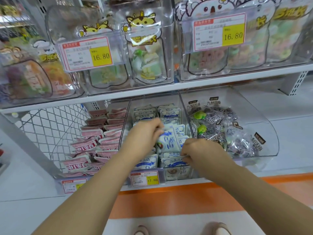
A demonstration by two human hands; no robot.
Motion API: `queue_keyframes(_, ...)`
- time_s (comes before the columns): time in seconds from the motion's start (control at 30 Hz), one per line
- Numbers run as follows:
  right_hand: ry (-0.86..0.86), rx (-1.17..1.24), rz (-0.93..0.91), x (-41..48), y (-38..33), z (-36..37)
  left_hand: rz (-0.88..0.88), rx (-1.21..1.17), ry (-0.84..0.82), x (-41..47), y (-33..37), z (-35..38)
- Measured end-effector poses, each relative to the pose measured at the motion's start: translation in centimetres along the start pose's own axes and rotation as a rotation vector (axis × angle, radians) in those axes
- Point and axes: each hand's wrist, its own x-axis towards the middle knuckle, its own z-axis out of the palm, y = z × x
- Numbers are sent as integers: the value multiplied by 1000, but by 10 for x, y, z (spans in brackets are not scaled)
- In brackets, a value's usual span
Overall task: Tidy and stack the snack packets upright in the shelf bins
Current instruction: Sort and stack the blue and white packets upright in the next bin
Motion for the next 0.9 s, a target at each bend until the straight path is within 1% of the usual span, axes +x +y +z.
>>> queue_keyframes(0.13, 21, 18, 2, -1, -3, -3, -34, -156, 271, -17, -3, -22)
queue_keyframes(0.2, 66, 53, 16, -2, -7, -9, -72, -232, 374, -29, -5, -27)
queue_keyframes(0.3, 157, 52, 6, 3, -14, -15, -87, -239, 491, -42, -10, -28)
queue_keyframes(0.37, 171, 47, -12, 10, -17, -15, -79, -224, 507, -47, -15, -30)
queue_keyframes(0.5, 145, 42, -39, 29, -21, -8, -68, -147, 512, -55, -28, -36)
queue_keyframes(0.57, 135, -13, -48, 38, -21, -4, -69, -127, 547, -56, -35, -39)
queue_keyframes(0.67, 113, -146, -8, 52, -21, -4, -91, -113, 563, -58, -41, -43)
queue_keyframes(0.8, 24, -199, -5, 61, -14, -13, -101, -114, 575, -59, -41, -39)
queue_keyframes(0.9, -65, -218, -49, 62, -10, -25, -144, -183, 619, -61, -40, -27)
